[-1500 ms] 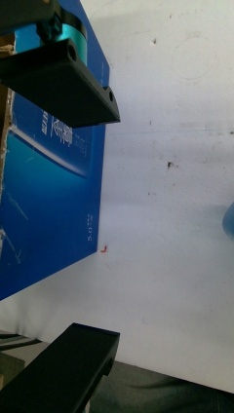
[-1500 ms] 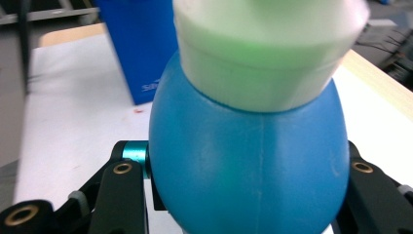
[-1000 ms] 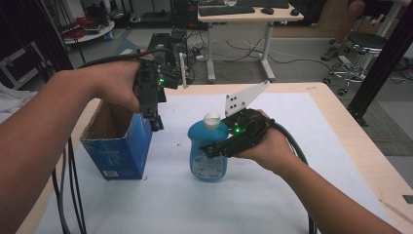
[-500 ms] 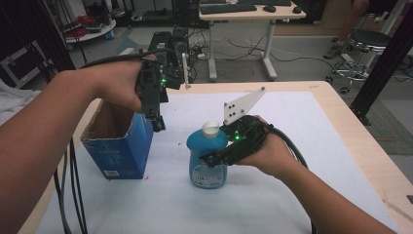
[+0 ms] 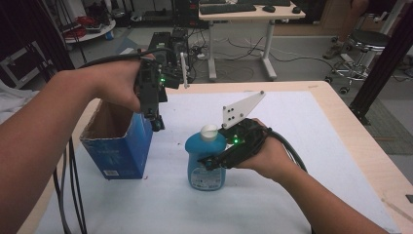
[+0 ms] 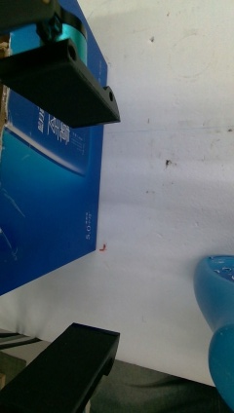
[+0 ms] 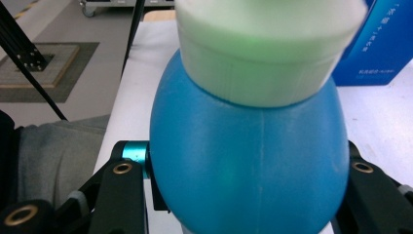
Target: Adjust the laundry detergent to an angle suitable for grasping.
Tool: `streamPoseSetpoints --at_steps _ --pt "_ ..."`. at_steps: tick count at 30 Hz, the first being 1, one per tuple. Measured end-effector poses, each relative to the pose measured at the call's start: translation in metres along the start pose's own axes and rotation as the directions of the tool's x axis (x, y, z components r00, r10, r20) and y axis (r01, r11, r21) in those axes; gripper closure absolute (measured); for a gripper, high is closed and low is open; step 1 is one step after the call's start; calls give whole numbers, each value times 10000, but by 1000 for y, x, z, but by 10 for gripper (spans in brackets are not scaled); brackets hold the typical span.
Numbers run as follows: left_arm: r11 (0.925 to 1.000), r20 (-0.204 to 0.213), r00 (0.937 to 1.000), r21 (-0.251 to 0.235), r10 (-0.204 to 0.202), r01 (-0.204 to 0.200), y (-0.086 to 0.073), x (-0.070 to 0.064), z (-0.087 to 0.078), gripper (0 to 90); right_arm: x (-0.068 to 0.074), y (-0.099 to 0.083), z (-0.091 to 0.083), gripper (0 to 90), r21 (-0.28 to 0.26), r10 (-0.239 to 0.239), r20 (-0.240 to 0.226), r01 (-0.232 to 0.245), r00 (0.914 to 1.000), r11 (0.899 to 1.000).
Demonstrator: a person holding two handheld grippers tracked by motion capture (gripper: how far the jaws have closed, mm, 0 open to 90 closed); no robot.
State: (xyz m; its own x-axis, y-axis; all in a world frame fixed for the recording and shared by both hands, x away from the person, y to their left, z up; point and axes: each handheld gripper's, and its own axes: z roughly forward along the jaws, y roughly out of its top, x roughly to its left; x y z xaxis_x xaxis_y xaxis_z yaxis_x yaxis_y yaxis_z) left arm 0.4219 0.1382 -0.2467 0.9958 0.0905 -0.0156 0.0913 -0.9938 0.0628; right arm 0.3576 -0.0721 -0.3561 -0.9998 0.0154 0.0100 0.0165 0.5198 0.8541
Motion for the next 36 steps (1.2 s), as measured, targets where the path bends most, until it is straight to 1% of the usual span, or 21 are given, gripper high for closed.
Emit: streamPoseSetpoints --at_steps 4,9,15,20,26,30,31,32,34,36 --pt "10000 2 10000 8 14 -14 -1 -1 0 24 0 0 2 455 23 -161 128 161 9998 9999" --pt "10000 -17 10000 26 4 -4 -2 -1 0 24 1 -3 6 454 48 -113 210 112 9997 9999" --pt "10000 14 10000 -11 -23 24 -3 -1 0 24 1 -4 6 444 -101 11 218 -9 9998 9999" --pt "10000 3 10000 -16 19 -19 -2 0 0 24 2 -5 6 439 -100 -88 290 90 9995 9999" --pt "10000 14 10000 11 47 -47 0 0 1 24 1 -5 6 428 -131 -7 239 10 9997 9999" --pt "10000 1 10000 18 19 -19 -1 0 1 24 0 -5 6 397 -222 211 223 -206 9995 9995" --pt "10000 1 10000 18 19 -19 -1 0 1 24 0 -5 6 397 -222 211 223 -206 9995 9995" --pt "10000 -1 10000 9 36 -36 -2 0 1 24 0 -5 5 394 -275 113 295 -104 9995 9996" --pt "10000 -7 10000 25 -13 13 -2 0 0 24 1 -5 4 380 -265 143 214 -138 9997 9996" --pt "10000 -19 10000 52 -4 4 -3 0 0 24 0 -5 4 363 -231 297 198 -293 9994 9993"
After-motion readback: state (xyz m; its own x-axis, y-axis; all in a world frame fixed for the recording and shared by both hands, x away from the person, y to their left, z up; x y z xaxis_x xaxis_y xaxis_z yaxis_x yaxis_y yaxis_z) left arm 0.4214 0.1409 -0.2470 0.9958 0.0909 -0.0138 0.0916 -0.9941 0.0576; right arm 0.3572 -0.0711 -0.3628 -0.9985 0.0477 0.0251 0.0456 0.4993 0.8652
